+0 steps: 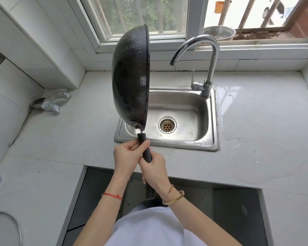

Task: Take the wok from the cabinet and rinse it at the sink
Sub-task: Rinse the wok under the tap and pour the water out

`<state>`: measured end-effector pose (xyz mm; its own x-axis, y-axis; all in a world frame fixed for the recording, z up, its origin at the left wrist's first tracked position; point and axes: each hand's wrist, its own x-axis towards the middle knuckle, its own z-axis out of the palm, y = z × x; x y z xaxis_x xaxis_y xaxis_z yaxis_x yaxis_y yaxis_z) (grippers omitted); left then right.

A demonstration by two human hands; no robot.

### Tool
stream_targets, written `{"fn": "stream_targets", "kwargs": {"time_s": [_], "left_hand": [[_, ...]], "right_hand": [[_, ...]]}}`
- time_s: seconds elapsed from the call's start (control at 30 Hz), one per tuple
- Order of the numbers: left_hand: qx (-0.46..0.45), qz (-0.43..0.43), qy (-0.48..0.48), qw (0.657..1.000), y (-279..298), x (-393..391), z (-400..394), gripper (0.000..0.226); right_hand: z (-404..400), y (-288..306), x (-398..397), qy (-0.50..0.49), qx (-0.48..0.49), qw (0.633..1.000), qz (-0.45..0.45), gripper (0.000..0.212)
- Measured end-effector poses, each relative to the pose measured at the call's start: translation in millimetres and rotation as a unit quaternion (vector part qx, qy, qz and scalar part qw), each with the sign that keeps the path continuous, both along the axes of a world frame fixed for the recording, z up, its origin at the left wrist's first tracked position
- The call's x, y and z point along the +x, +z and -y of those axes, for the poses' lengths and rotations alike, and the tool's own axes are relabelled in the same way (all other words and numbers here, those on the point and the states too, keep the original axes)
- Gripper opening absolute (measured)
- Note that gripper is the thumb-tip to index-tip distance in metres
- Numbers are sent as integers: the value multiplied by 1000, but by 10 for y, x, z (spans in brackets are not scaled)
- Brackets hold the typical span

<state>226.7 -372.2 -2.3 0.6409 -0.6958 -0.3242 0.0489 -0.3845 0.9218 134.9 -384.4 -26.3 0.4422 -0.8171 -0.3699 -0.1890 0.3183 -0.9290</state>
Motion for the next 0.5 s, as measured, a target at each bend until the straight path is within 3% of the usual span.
{"fn": "stream_targets", "kwargs": {"time_s": [0.3,0.5], "left_hand": [[5,3,7,1000,-40,38,41,31],[-25,-43,6,999,-5,-52,41,21]], "right_hand": [[33,45,23,12,24,999,22,18],[68,34,-37,4,-63,998,-25,22]]}}
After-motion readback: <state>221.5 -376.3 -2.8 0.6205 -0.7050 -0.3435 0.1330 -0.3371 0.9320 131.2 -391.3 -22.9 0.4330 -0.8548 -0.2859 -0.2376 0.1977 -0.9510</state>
